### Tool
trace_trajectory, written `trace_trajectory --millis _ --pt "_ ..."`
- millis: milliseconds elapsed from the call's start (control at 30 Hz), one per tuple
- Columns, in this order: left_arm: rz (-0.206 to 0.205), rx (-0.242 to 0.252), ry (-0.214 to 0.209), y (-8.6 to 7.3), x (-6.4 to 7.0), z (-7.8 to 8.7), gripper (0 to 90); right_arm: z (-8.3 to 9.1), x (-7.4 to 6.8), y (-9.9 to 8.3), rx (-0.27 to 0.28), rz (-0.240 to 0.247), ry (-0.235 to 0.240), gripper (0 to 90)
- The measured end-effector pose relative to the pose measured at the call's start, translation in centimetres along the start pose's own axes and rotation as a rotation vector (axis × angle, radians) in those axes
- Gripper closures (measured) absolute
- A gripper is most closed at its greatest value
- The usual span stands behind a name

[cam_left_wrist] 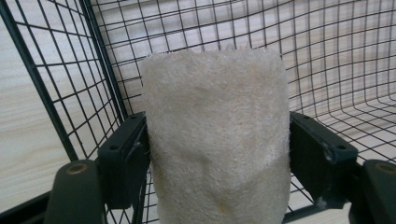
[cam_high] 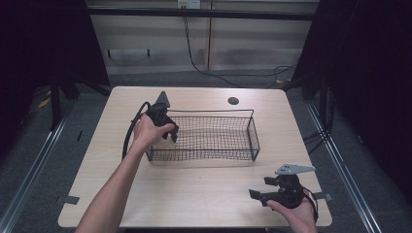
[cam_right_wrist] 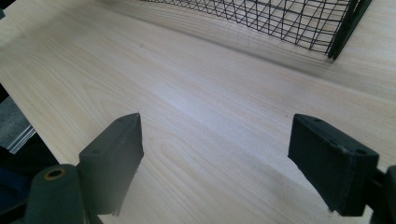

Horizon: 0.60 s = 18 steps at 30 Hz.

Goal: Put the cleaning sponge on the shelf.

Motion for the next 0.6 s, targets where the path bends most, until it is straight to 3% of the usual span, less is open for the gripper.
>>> trace_trajectory --millis 200,233,300,400,600 --pt "0.008 -0.007 -0.004 -0.1 -0.4 -0.5 26.8 0.0 0.0 0.0 -0.001 0.001 -0.001 17.7" --pt "0.017 0.000 0.017 -0.1 -0.3 -0.8 26.8 0.0 0.0 0.0 -0.001 0.001 0.000 17.7" --pt "0.016 -0.006 0.004 -0.1 -0.4 -0.9 26.8 0.0 0.0 0.0 -0.001 0.000 -0.002 17.7" --pt "0.024 -0.008 0.030 -0.2 -0.4 -1.2 26.8 0.0 0.0 0.0 -0.001 -0.001 -0.001 17.7" --pt "0.024 -0.024 0.035 -0.2 -0.5 -1.8 26.7 0.0 0.0 0.0 0.000 0.000 -0.005 17.7"
Point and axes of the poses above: each handheld gripper's, and its own axes: z roughly backward along the jaws, y roughly out of its top, x roughly to its right, the point moved 5 cm from there along -z, roughly forward along the jaws, and after that the axes turned 10 degrees about -z, right-handed, at the moved point
